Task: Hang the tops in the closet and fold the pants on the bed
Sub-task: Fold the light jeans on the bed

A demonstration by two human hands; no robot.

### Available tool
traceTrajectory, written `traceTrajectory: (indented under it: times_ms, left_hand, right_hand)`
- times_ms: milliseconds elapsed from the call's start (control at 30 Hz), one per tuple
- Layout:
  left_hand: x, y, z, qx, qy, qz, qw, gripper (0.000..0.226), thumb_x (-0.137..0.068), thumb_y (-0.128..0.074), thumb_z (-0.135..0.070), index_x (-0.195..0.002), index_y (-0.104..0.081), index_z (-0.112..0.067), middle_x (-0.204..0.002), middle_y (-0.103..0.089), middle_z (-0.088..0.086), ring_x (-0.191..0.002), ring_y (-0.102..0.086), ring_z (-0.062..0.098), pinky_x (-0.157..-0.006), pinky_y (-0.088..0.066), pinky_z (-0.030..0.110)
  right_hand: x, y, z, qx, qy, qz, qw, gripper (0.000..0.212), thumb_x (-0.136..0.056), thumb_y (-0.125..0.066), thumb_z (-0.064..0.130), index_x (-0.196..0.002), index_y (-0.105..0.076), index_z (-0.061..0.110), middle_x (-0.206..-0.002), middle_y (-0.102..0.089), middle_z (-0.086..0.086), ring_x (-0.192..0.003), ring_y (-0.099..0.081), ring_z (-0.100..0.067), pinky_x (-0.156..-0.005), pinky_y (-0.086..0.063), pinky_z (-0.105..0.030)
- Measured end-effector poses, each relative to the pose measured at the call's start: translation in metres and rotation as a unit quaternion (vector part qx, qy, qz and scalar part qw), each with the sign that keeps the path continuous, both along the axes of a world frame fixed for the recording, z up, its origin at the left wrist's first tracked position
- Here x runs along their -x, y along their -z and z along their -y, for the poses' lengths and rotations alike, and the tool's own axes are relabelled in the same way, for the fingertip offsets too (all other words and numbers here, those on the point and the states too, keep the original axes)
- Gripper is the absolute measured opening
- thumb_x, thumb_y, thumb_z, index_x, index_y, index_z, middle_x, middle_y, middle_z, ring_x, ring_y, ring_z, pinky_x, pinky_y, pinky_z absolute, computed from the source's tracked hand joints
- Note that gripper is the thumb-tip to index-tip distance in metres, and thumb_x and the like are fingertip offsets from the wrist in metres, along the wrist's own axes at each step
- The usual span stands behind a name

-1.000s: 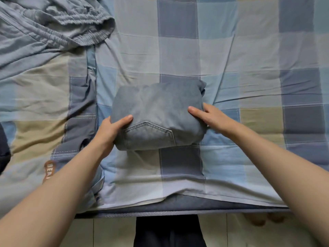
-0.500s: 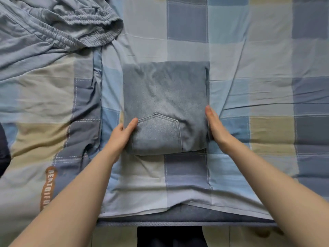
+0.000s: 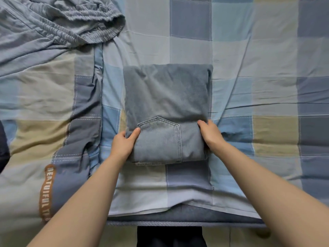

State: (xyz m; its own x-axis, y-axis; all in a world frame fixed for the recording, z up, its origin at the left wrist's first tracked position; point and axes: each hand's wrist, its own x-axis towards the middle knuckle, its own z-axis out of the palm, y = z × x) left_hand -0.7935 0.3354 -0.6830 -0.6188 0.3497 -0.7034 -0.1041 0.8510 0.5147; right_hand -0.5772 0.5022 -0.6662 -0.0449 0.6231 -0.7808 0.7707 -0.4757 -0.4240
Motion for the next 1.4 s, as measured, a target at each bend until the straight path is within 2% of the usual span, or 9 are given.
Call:
traceTrajectory:
  times_ms: [167,267,367,467,733,867,1033,1233,1400]
  left_hand:
    - [0.0,-0.008,0.01,-0.051,-0.055,0.114,0.991,0.03,-0.068,-0.087,-0.032,-0.09,-0.071,-0.02,-0.088,-0.076,-0.009,-0.079,-0.071,0.004,-0.07,-0.053,0.023]
    - [0.003,-0.022,0.014,-0.094,-0.082,0.142,0.982,0.031,-0.069,-0.084,-0.014,-0.095,-0.068,-0.016,-0.091,-0.076,-0.003,-0.072,-0.071,0.004,-0.059,-0.052,0.017]
    - [0.004,-0.046,0.018,-0.135,-0.079,0.128,0.979,0.044,-0.069,-0.083,-0.007,-0.105,-0.062,-0.019,-0.093,-0.075,-0.005,-0.078,-0.071,0.006,-0.065,-0.053,0.019]
    - [-0.004,-0.091,0.022,-0.156,-0.064,0.14,0.976,0.047,-0.069,-0.082,-0.003,-0.107,-0.061,-0.021,-0.097,-0.074,0.0,-0.082,-0.071,0.01,-0.071,-0.054,0.024]
    - [-0.029,-0.231,0.04,-0.128,0.04,0.236,0.962,0.081,-0.045,-0.091,-0.028,-0.12,-0.061,-0.018,-0.107,-0.074,0.001,-0.098,-0.071,0.018,-0.077,-0.054,0.027]
    - [-0.045,-0.297,0.038,-0.093,0.003,0.339,0.936,0.05,-0.07,-0.079,-0.04,-0.107,-0.071,-0.007,-0.099,-0.076,0.008,-0.089,-0.073,0.022,-0.072,-0.058,0.03]
    - [-0.074,-0.353,0.051,-0.094,0.053,0.263,0.959,0.045,-0.072,-0.08,-0.04,-0.105,-0.071,-0.011,-0.094,-0.077,0.003,-0.083,-0.072,0.022,-0.072,-0.056,0.032]
    - [-0.118,-0.423,0.068,-0.128,0.227,0.251,0.932,0.051,-0.055,-0.082,-0.06,-0.095,-0.069,-0.032,-0.092,-0.077,-0.006,-0.084,-0.074,0.018,-0.079,-0.058,0.043]
    - [-0.175,-0.459,0.088,-0.117,0.376,0.28,0.875,0.057,-0.053,-0.083,-0.064,-0.101,-0.068,-0.037,-0.097,-0.076,-0.005,-0.086,-0.074,0.02,-0.071,-0.059,0.037]
  right_hand:
    - [0.001,-0.009,0.008,0.002,0.051,-0.011,0.999,0.093,-0.075,-0.054,0.075,-0.137,-0.04,0.007,-0.14,-0.048,-0.011,-0.13,-0.045,-0.03,-0.108,-0.035,-0.037]
    - [-0.004,-0.02,0.008,0.022,0.079,-0.092,0.992,0.071,-0.077,-0.069,0.058,-0.128,-0.056,0.011,-0.125,-0.063,-0.005,-0.114,-0.059,-0.02,-0.1,-0.046,-0.034]
    - [-0.012,-0.044,0.016,-0.031,0.09,-0.15,0.984,0.039,-0.083,-0.072,0.036,-0.114,-0.063,0.016,-0.107,-0.069,0.003,-0.093,-0.064,-0.006,-0.081,-0.05,-0.02]
    - [-0.026,-0.087,0.029,-0.059,0.108,-0.182,0.976,0.02,-0.085,-0.071,0.03,-0.102,-0.06,0.03,-0.101,-0.066,0.012,-0.092,-0.063,-0.001,-0.081,-0.051,-0.021]
    - [-0.093,-0.231,0.092,-0.064,0.153,-0.184,0.969,0.036,-0.087,-0.067,0.028,-0.122,-0.057,0.022,-0.114,-0.067,0.005,-0.103,-0.064,-0.007,-0.089,-0.05,-0.028]
    - [-0.119,-0.314,0.126,-0.111,0.126,-0.176,0.97,0.032,-0.087,-0.067,0.03,-0.116,-0.055,0.034,-0.113,-0.064,0.019,-0.096,-0.06,0.013,-0.075,-0.046,-0.005]
    - [-0.143,-0.392,0.192,-0.159,0.181,-0.173,0.955,0.033,-0.087,-0.068,0.026,-0.117,-0.055,0.033,-0.112,-0.065,0.019,-0.102,-0.06,0.008,-0.082,-0.047,-0.009]
    - [-0.18,-0.454,0.297,-0.165,0.433,-0.2,0.863,0.027,-0.085,-0.071,0.016,-0.111,-0.064,0.02,-0.107,-0.073,0.004,-0.099,-0.068,-0.008,-0.078,-0.052,-0.017]
    - [-0.215,-0.481,0.381,-0.129,0.59,-0.135,0.786,0.057,-0.088,-0.058,0.054,-0.123,-0.061,0.01,-0.121,-0.065,-0.005,-0.114,-0.06,-0.022,-0.103,-0.045,-0.039]
